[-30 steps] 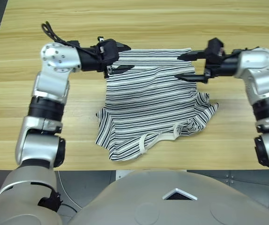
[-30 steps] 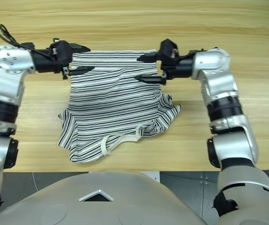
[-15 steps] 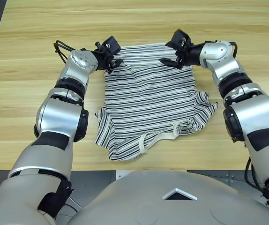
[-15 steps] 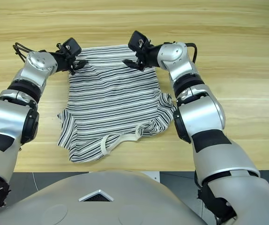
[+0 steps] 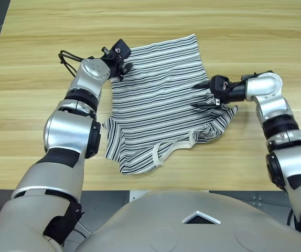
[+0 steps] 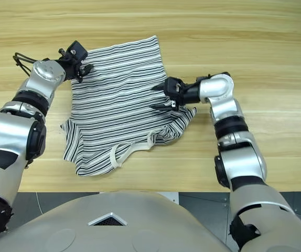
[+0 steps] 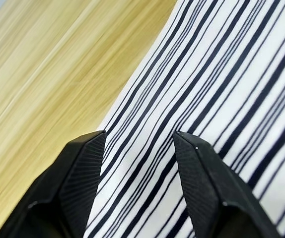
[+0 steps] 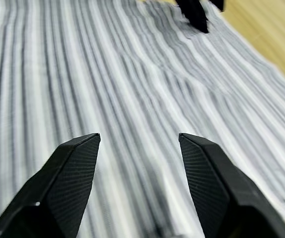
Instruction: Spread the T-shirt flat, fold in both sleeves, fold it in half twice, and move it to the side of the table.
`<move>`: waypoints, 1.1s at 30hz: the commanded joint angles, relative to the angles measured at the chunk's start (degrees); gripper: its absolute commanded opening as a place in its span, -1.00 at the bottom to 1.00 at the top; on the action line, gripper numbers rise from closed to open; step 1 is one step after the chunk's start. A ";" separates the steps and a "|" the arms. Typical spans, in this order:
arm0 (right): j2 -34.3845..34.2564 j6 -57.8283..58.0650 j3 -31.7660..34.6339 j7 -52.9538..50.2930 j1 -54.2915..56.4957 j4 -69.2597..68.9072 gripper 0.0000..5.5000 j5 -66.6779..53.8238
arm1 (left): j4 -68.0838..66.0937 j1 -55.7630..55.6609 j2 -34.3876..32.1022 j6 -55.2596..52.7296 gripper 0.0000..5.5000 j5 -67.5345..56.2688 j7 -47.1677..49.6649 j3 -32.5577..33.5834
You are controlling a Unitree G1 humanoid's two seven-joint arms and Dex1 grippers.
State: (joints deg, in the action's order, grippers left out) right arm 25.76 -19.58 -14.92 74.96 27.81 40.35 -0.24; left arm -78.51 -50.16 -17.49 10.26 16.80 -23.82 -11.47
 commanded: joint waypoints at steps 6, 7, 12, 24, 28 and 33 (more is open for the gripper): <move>12.07 2.14 -1.37 -6.49 -8.64 -13.28 0.07 8.65 | -0.47 -3.03 0.16 0.41 -0.08 2.77 0.19 0.77; 13.13 0.54 -2.87 -8.65 -9.29 -13.02 0.07 12.18 | -0.45 -3.08 -0.08 0.45 -0.08 2.88 0.17 0.92; 18.46 -1.76 -7.30 -9.49 -15.04 -18.24 0.07 17.70 | -0.39 -3.30 -1.25 0.37 -0.08 2.56 0.40 2.04; 23.42 0.29 -4.59 -9.24 -19.48 -30.72 0.07 8.17 | -1.34 4.31 2.69 -3.59 -0.08 5.98 2.77 1.40; 26.96 1.99 -3.67 -8.18 -22.47 -32.21 0.07 8.39 | -1.42 6.45 2.17 -4.51 -0.08 6.48 3.53 1.57; 32.43 5.62 -0.88 -4.17 -29.80 -36.74 0.07 1.90 | -1.38 6.81 0.67 -4.96 -0.08 6.63 4.07 1.80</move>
State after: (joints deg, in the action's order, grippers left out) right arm 54.94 -15.96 -16.27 67.78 2.09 4.54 2.91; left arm -77.46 -47.34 -15.86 8.92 21.59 -19.24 -9.06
